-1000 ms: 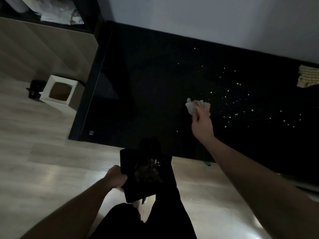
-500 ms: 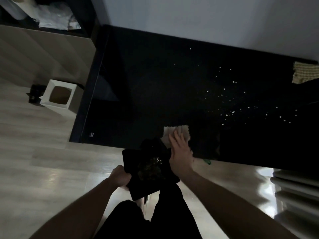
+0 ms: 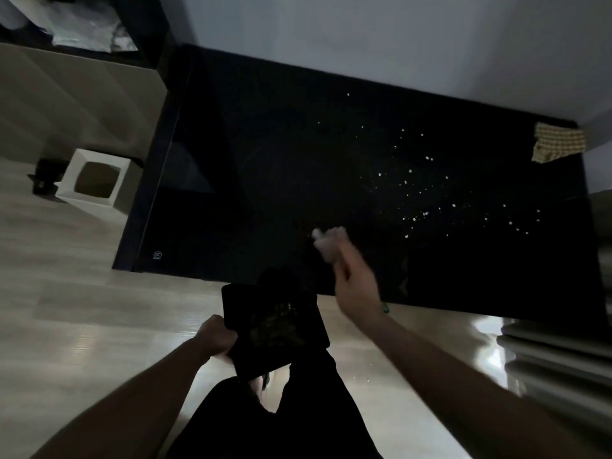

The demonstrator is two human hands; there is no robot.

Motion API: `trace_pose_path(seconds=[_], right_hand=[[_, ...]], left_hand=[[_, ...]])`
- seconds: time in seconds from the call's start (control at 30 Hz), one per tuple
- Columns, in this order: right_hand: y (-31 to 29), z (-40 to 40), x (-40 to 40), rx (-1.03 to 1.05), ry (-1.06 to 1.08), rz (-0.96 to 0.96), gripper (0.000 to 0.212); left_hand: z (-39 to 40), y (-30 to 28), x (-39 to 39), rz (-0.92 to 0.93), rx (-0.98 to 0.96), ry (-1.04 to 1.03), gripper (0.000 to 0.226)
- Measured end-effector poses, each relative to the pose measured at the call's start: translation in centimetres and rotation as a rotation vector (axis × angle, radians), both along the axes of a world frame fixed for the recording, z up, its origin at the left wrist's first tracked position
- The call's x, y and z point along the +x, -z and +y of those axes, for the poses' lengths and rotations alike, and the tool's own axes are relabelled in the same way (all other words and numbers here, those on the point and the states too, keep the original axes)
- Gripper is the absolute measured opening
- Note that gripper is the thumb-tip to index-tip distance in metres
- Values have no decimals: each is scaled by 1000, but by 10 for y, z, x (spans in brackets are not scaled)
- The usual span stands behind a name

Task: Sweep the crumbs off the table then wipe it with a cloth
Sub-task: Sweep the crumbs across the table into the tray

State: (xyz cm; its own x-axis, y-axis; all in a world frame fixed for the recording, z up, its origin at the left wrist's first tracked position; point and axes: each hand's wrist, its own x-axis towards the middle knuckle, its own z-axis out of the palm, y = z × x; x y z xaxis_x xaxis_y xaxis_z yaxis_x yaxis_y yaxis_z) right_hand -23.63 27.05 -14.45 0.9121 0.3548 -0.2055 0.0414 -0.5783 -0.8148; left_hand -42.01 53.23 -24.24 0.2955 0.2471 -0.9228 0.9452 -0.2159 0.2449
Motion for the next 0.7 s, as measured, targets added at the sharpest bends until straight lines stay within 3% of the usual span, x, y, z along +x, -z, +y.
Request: trace_pose_path(seconds=[0.17, 0.27, 0.37, 0.57, 0.7], right_hand=[[8, -27, 128, -174, 211, -99, 52], [21, -34, 193, -292, 132, -212, 52], [35, -32, 237, -390, 9, -192, 51], [56, -16, 241, -759, -82, -57, 61], [57, -17, 195, -687, -189, -254, 61]], left_hand=[[-5, -14, 4, -12, 17, 15, 29], [-10, -25, 8, 20, 34, 12, 20], [-15, -29, 10, 21, 74, 32, 12], [-20, -28, 3, 40, 99, 95, 14], [-21, -27, -1, 38, 113, 130, 26]])
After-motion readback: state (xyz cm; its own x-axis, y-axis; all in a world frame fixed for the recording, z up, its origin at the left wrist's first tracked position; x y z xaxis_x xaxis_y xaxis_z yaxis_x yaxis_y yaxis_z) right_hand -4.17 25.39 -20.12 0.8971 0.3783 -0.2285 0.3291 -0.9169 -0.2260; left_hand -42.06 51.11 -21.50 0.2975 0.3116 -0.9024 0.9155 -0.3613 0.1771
